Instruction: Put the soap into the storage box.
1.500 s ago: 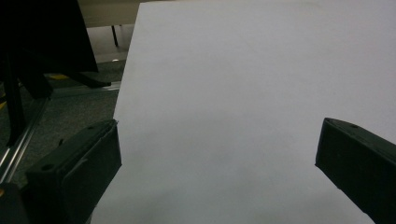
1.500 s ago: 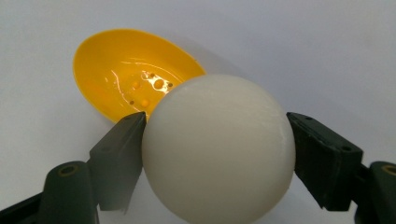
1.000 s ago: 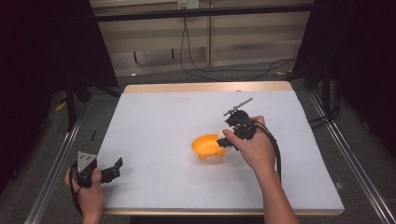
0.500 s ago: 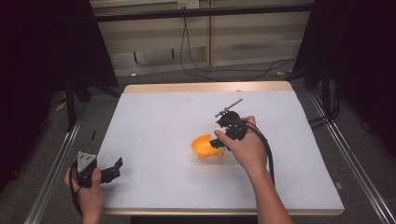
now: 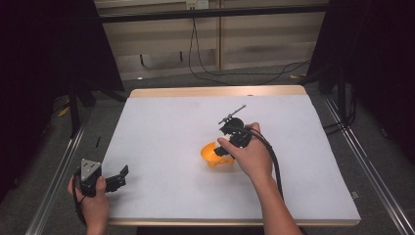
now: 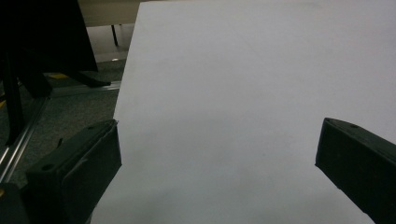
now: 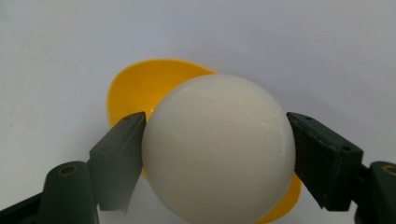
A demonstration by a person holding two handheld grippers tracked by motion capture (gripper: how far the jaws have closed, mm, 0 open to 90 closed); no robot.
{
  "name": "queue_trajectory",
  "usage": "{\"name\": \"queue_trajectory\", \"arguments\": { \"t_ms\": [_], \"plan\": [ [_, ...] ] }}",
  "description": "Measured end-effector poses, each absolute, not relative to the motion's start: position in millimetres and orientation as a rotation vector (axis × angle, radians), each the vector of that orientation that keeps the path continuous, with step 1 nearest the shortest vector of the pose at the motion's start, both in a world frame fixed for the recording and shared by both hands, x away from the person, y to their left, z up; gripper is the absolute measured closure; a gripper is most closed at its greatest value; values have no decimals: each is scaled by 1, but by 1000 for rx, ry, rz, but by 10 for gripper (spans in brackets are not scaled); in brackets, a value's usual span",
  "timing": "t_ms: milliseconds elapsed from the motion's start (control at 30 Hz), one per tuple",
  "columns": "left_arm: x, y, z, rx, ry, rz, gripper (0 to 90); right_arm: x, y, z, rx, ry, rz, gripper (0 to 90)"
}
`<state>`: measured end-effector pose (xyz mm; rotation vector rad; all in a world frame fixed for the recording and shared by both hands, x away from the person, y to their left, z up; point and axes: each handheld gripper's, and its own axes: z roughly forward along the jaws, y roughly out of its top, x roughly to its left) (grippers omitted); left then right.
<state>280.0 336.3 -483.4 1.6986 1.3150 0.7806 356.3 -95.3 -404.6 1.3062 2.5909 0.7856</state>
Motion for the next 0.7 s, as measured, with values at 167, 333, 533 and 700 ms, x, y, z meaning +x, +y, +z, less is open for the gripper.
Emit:
{"name": "queue_trajectory", "arguments": {
  "t_ms": [167,333,533,700],
  "plan": [
    [280,336,-483,1698,1315,780,0,359,-91,-410,1305,2600,769,230],
    [280,337,-483,1698,1315,779,0,360,-89,-414,1319,2602,758,230],
    [280,336,-483,1700,1314,780,0,361,-89,-417,1325,2612,743,230],
    [280,336,-483,1699,1315,779,0,362,-89,-419,1331,2619,735,229]
  ]
}}
